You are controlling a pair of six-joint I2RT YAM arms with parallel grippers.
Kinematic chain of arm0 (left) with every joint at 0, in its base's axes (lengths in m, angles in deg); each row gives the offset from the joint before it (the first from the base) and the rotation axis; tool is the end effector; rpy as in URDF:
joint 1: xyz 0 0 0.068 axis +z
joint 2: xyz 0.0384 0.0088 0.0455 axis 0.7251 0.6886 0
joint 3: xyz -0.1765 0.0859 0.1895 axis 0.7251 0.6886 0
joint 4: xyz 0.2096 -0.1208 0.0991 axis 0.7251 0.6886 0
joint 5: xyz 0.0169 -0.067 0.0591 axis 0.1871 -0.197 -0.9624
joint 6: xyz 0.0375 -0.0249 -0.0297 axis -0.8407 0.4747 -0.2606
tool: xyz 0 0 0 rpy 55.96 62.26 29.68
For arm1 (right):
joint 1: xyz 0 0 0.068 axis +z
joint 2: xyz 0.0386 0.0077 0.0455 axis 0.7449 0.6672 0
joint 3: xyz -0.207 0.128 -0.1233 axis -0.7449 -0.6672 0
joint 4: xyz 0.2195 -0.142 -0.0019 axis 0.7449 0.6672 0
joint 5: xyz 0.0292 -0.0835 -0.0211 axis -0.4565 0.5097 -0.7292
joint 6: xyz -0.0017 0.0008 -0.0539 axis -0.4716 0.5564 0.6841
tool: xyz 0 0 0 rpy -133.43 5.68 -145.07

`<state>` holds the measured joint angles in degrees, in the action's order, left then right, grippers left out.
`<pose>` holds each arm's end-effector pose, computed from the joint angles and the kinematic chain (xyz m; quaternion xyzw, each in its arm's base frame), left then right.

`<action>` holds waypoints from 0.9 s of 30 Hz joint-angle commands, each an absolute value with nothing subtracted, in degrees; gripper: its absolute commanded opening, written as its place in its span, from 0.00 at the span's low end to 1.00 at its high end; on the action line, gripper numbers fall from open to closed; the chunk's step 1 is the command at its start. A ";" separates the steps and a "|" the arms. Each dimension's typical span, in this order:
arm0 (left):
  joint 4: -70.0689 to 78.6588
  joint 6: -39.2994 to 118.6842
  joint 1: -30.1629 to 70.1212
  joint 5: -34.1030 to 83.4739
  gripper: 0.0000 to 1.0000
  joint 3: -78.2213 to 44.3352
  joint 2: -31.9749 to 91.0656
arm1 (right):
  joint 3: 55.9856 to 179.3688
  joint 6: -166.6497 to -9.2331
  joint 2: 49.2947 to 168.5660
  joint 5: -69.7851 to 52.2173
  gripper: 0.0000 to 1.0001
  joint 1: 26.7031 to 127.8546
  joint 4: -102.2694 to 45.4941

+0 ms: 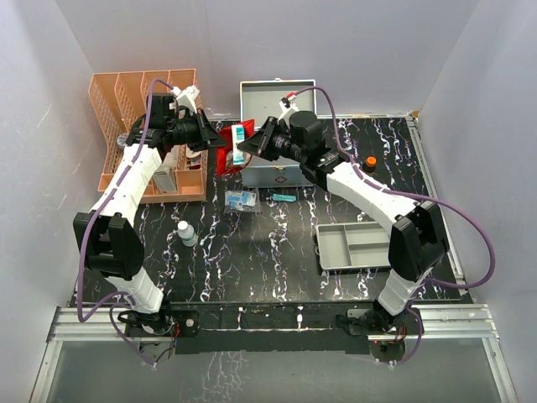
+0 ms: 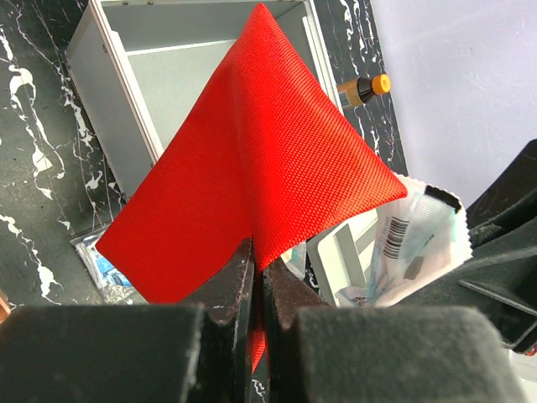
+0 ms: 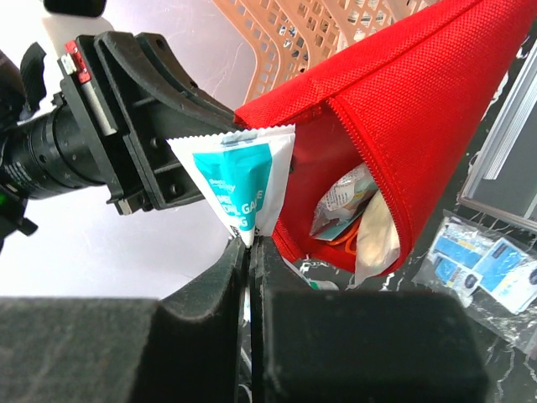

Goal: Organize the medicine kit
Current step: Place the medical item at the medicine pouch.

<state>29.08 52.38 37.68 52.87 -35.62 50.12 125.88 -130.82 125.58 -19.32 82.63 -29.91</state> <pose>0.3800 -0.0802 0.3661 0.0506 0.8278 -0.3963 0.3940 0.3341 0.2428 0.3503 0.0048 0.7788 0.5039 0.3735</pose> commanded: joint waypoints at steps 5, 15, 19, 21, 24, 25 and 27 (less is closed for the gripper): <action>27.57 52.97 37.38 54.26 0.00 -35.47 46.83 | 126.15 -136.17 126.93 -18.87 0.00 83.21 -31.89; 26.96 53.34 37.29 54.14 0.00 -35.32 46.88 | 126.94 -137.55 130.50 -20.60 0.00 83.46 -28.58; 26.96 53.34 37.34 54.38 0.00 -35.14 46.87 | 127.40 -137.98 131.56 -20.41 0.00 83.40 -28.18; 26.96 53.33 37.35 54.47 0.00 -35.05 46.84 | 128.16 -137.99 132.20 -20.41 0.00 83.47 -28.03; 27.05 53.25 37.34 54.65 0.00 -34.89 46.73 | 128.83 -137.99 132.37 -19.62 0.00 83.44 -28.20; 27.03 53.24 37.36 54.79 0.00 -34.80 46.65 | 128.91 -137.93 132.23 -18.98 0.00 83.43 -28.38; 26.90 53.32 37.34 54.97 0.00 -34.50 46.67 | 129.43 -137.55 131.94 -17.34 0.00 83.40 -28.71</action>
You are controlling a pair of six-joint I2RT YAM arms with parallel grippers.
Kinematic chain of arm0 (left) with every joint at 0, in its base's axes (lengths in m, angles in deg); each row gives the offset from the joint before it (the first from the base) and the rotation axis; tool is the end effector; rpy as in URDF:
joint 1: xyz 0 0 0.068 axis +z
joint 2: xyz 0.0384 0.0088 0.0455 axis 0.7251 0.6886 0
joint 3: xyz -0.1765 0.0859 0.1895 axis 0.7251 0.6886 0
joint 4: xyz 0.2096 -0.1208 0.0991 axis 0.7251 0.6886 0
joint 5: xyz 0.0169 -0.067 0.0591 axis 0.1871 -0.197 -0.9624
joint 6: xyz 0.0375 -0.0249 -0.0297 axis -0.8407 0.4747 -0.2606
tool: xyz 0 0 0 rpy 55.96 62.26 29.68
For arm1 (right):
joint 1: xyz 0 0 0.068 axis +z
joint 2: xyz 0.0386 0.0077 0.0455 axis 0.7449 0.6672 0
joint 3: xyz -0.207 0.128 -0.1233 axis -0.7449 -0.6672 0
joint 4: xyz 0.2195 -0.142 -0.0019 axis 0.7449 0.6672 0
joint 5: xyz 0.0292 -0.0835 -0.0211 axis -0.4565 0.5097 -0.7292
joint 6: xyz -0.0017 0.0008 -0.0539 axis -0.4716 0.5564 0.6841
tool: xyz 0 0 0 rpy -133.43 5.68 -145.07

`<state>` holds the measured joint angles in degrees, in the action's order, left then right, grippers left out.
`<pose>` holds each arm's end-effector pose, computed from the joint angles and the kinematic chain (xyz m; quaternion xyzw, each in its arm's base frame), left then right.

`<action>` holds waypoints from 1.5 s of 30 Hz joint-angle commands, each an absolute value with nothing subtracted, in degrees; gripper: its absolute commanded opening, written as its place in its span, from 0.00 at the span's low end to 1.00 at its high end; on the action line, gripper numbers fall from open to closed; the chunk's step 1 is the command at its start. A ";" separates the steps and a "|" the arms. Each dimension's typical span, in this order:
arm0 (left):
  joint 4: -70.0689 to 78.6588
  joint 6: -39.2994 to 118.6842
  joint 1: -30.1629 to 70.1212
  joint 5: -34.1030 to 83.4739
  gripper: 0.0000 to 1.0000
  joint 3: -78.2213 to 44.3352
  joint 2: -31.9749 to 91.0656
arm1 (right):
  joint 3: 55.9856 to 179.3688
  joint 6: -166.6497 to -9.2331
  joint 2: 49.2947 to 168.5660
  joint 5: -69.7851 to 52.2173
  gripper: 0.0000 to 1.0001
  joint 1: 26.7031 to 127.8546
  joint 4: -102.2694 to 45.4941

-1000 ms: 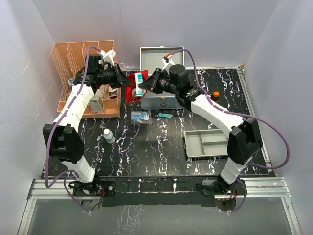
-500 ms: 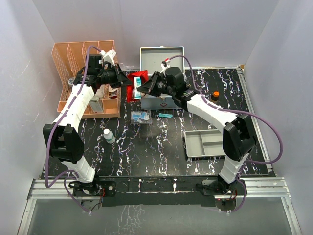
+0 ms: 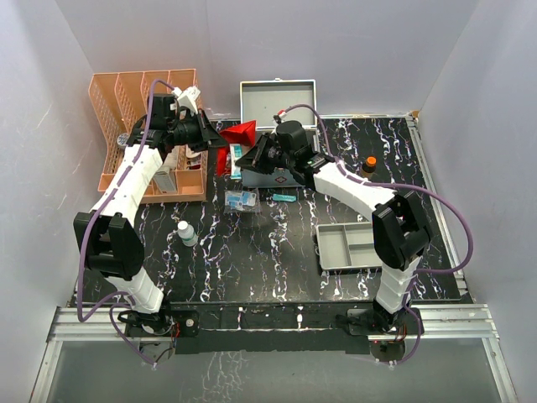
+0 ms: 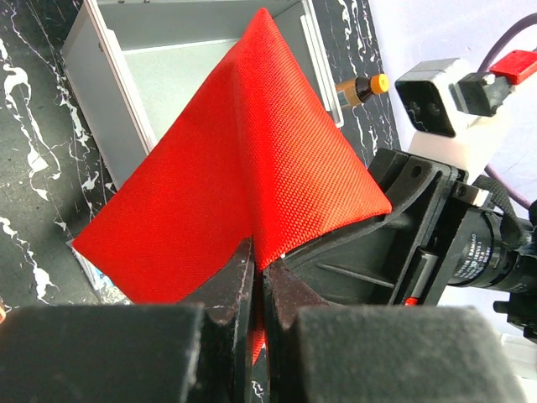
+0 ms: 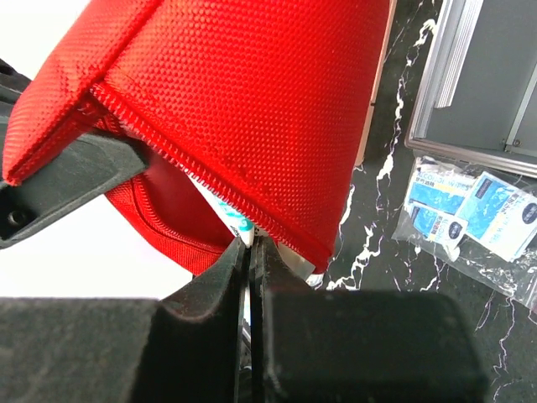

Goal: Organize the medicine kit
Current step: Place the medical item at the medicine pouch.

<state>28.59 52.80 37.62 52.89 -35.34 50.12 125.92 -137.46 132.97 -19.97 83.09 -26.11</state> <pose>0.3802 -0.0807 0.3652 0.0487 0.8271 -0.3982 0.3938 0.3520 0.2598 0.2915 0.0663 0.8300 0.4795 0.2770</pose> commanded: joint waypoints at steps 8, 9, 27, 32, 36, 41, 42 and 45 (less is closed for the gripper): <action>26.77 53.70 37.34 55.67 0.00 -34.07 46.35 | 135.75 -135.25 134.10 -12.25 0.00 82.62 -25.82; 26.81 53.65 37.34 55.65 0.00 -34.13 46.32 | 136.49 -135.08 134.52 -11.57 0.00 82.55 -25.07; 26.46 54.03 37.21 56.01 0.00 -33.10 45.37 | 144.72 -130.35 136.79 -5.43 0.17 82.34 -16.28; 26.20 54.21 36.83 56.09 0.00 -33.19 45.54 | 145.29 -130.17 135.15 -6.76 0.19 82.68 -15.53; 26.01 54.35 36.57 56.03 0.00 -33.28 45.82 | 144.11 -127.80 132.85 -6.39 0.18 83.19 -13.41; 25.83 54.48 36.20 56.06 0.00 -33.53 46.08 | 140.53 -127.83 130.64 -5.77 0.09 83.31 -13.08; 25.82 54.48 36.08 56.08 0.00 -33.54 46.11 | 140.89 -127.76 130.72 -5.84 0.09 83.37 -12.57; 26.06 54.44 35.90 55.91 0.00 -33.54 45.93 | 142.84 -126.52 130.72 -4.81 0.10 83.70 -10.15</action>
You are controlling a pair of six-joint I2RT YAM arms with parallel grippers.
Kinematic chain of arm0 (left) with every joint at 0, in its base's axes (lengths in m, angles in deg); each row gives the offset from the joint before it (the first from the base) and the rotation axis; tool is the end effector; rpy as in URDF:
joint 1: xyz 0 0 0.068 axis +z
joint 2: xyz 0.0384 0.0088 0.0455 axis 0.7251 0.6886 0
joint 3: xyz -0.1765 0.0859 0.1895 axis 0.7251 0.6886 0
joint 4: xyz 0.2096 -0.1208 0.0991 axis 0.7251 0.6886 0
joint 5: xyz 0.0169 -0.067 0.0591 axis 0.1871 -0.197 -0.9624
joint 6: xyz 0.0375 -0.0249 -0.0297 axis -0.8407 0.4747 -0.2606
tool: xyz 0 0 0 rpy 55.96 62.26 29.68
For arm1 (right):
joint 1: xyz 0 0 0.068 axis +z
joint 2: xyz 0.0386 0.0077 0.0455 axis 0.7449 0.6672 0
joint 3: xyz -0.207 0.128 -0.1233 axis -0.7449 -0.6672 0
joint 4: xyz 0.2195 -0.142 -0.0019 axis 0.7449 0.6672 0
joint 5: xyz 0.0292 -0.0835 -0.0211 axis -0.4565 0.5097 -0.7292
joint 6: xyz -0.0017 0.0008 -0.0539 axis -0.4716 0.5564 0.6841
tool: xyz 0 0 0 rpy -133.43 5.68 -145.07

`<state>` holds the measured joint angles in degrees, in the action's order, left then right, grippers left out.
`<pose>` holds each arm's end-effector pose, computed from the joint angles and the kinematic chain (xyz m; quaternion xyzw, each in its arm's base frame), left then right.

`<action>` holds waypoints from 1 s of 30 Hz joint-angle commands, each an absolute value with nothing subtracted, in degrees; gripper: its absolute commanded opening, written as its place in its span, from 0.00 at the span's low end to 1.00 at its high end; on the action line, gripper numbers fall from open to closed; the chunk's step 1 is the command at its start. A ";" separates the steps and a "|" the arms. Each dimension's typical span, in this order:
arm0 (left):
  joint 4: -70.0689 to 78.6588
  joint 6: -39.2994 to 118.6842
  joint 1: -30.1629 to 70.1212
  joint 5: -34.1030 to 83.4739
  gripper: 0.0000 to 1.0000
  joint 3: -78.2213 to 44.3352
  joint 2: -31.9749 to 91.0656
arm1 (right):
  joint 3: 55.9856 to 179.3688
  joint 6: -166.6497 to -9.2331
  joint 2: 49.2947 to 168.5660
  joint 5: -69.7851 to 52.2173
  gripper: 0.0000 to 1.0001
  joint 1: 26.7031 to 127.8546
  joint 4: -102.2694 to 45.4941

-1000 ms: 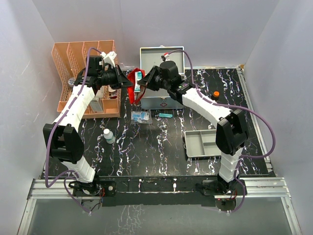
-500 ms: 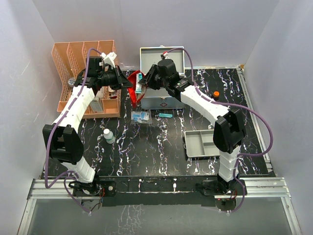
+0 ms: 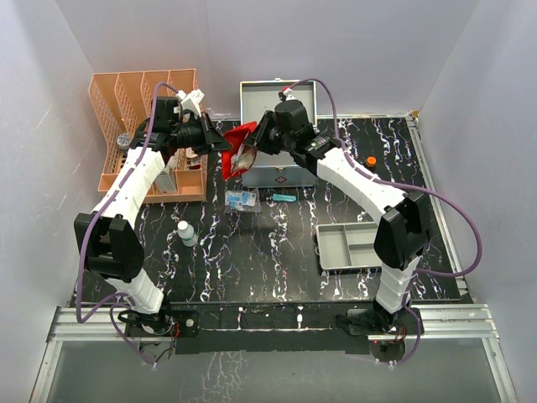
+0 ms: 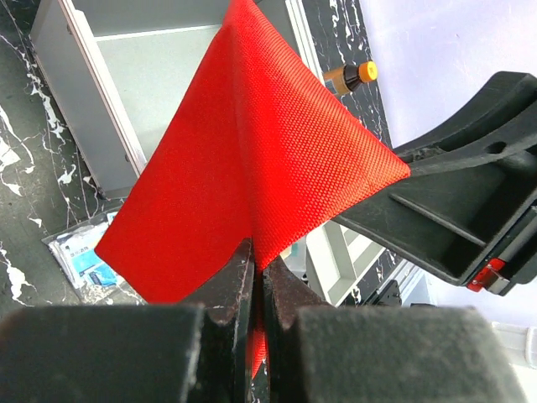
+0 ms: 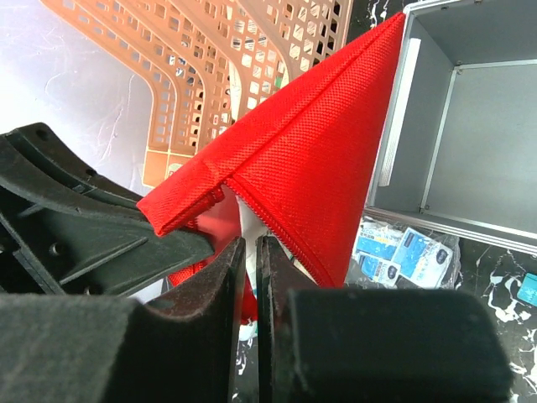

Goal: Organize the medicine kit
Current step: Place the medical item at the medicine pouch, then pick up the medical item at the center of the board.

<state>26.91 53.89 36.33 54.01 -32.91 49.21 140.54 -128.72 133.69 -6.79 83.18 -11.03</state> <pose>0.3747 -0.0892 0.3594 0.0557 0.8244 -0.4135 0.3826 0.3598 0.2563 0.3489 0.0661 0.8416 0.3841 0.3740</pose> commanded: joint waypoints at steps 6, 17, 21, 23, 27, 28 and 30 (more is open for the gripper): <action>26.26 54.30 35.68 55.78 0.00 -33.54 46.13 | 144.99 -125.17 129.63 -3.04 0.10 84.89 -6.70; 30.91 50.96 36.28 48.57 0.00 -34.48 45.13 | 152.67 -117.48 129.52 5.36 0.10 86.92 10.42; 31.89 51.13 36.80 46.01 0.00 -32.37 43.92 | 151.82 -113.10 127.08 11.50 0.12 87.00 19.24; 32.17 51.40 36.96 45.25 0.00 -31.87 43.58 | 149.77 -110.23 125.66 13.46 0.13 86.99 22.56; 32.41 51.74 37.17 44.90 0.00 -32.10 43.67 | 143.55 -100.03 125.31 14.07 0.22 87.02 25.13; 32.41 51.71 37.16 44.90 0.00 -32.40 43.70 | 142.26 -97.46 125.57 14.53 0.28 86.98 25.20; 32.41 51.66 37.16 45.26 0.00 -32.78 43.87 | 139.49 -91.62 126.10 15.02 0.40 86.91 24.36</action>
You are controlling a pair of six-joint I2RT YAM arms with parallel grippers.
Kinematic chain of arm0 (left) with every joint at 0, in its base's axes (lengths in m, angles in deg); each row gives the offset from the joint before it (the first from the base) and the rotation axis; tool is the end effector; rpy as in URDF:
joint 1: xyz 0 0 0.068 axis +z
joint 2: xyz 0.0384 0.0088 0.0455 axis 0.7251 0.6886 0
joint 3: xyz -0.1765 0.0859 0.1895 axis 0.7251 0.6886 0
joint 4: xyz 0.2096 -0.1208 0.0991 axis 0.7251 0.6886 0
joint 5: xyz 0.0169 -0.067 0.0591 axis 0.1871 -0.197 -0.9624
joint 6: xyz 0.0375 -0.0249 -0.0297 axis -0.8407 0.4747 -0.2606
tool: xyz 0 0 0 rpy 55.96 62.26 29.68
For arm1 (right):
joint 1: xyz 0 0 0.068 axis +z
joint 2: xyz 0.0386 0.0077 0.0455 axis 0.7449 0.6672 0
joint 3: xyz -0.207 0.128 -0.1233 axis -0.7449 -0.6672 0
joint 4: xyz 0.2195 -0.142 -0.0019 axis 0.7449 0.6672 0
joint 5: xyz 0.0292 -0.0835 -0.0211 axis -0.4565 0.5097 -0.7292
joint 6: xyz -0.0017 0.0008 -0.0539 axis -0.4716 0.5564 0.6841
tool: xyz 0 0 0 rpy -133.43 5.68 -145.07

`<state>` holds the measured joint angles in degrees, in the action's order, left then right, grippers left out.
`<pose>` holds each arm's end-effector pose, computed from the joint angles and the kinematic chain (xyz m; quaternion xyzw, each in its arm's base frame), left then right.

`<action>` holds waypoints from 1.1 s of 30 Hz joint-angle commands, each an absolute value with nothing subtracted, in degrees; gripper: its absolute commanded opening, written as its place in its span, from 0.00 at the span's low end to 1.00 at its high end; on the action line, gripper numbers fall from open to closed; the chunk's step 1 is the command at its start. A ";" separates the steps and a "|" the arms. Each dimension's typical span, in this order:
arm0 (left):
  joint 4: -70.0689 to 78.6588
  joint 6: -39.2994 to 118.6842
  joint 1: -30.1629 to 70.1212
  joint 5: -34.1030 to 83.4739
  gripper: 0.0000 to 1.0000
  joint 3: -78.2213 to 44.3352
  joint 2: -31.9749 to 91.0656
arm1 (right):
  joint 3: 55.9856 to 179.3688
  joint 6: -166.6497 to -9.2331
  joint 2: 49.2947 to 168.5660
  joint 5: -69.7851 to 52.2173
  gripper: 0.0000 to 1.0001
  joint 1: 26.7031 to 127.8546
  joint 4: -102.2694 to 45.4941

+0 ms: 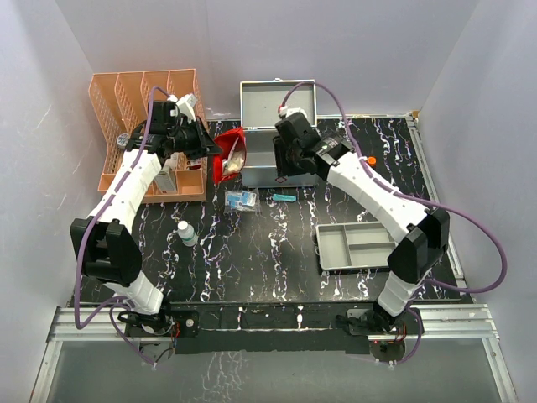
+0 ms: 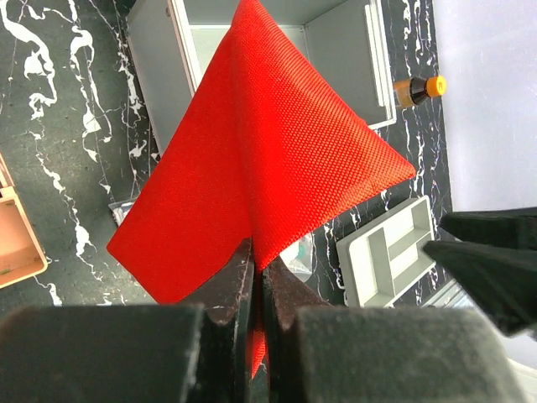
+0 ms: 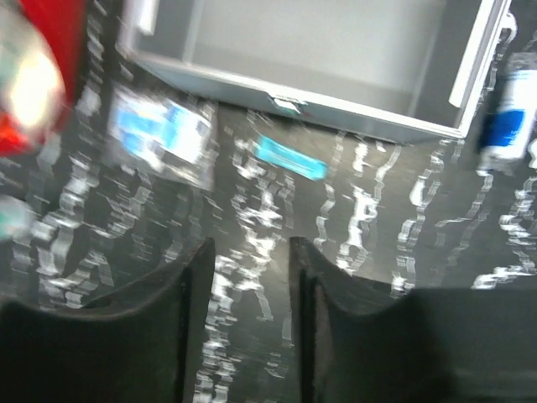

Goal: Organize the medicine kit
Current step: Pick up the medical item at the center of the board.

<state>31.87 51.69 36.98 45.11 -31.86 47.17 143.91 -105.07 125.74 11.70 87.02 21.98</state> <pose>0.3658 -0.0786 0.3566 0.0167 0.8535 -0.3420 0.3929 0.2937 0.2264 0.3724 -0.0795 0.9220 0.1010 0.3652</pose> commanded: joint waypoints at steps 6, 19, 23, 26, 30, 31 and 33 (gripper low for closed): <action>32.29 51.54 37.16 46.24 0.00 -32.84 43.97 | 134.64 -74.25 130.01 7.68 0.63 85.26 19.85; 31.45 51.66 37.17 47.60 0.00 -32.41 43.80 | 125.10 -52.54 132.82 -2.96 0.66 84.13 8.18; 30.98 52.05 37.16 47.95 0.00 -32.41 43.99 | 124.43 -48.69 135.49 -5.35 0.63 83.86 6.42; 30.56 52.26 37.16 48.05 0.00 -32.41 44.12 | 124.80 -46.89 137.75 -6.87 0.60 83.38 5.31; 30.07 52.54 37.16 48.06 0.00 -32.40 44.20 | 126.02 -45.33 140.68 -7.36 0.57 82.35 4.67; 30.04 52.62 37.16 48.05 0.00 -32.40 44.18 | 126.37 -44.97 141.38 -7.31 0.57 82.00 4.48; 30.11 52.61 37.17 48.10 0.00 -32.32 44.21 | 127.01 -44.50 142.31 -7.44 0.57 81.27 4.04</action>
<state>31.63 51.99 36.98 46.05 -31.86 47.17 124.65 -47.83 141.19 -6.14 82.81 7.88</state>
